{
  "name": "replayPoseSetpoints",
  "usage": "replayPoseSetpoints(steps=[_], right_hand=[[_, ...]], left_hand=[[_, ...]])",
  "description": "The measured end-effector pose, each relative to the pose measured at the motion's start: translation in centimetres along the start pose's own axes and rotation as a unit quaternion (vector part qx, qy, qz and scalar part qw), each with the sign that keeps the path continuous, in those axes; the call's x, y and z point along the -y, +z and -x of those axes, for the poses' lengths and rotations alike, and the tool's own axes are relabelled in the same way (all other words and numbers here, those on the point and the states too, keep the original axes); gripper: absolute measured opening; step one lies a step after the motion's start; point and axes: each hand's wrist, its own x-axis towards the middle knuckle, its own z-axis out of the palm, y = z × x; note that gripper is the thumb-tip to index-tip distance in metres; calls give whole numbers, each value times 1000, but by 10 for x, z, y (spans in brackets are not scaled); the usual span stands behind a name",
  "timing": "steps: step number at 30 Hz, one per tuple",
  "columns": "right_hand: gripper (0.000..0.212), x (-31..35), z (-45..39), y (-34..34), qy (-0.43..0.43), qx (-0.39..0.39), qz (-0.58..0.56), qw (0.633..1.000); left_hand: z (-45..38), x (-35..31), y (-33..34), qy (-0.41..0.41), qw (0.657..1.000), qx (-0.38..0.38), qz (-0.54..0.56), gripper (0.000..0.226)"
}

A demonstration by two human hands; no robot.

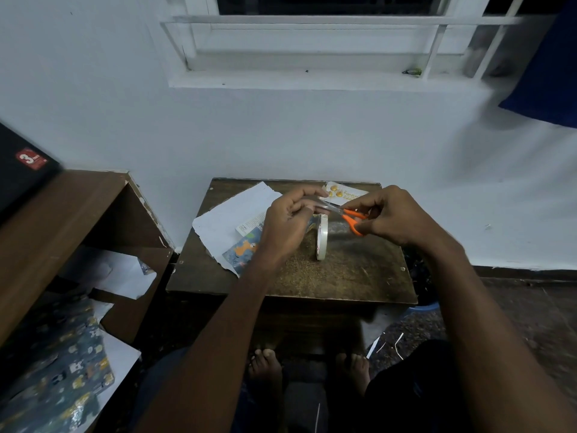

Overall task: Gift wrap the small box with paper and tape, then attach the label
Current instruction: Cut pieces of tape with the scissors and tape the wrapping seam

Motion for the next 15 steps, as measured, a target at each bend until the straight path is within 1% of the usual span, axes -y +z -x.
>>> replayPoseSetpoints(steps=[5,8,12,15], right_hand=[[42,-2,1,-3,-3,-2,5,1000],[40,-5,2,-8,2,-17,18,1000],[49,-2,2,-10,-10,-42,10,999],[51,6,1,-5,-28,-41,11,999]], left_hand=[[-1,4,0,-7,1000,5,0,39],[-2,5,1,-16,1000,-2,-2,37],[-3,5,1,-25,1000,-4,7,33],[-3,2,1,-24,1000,1,15,30]])
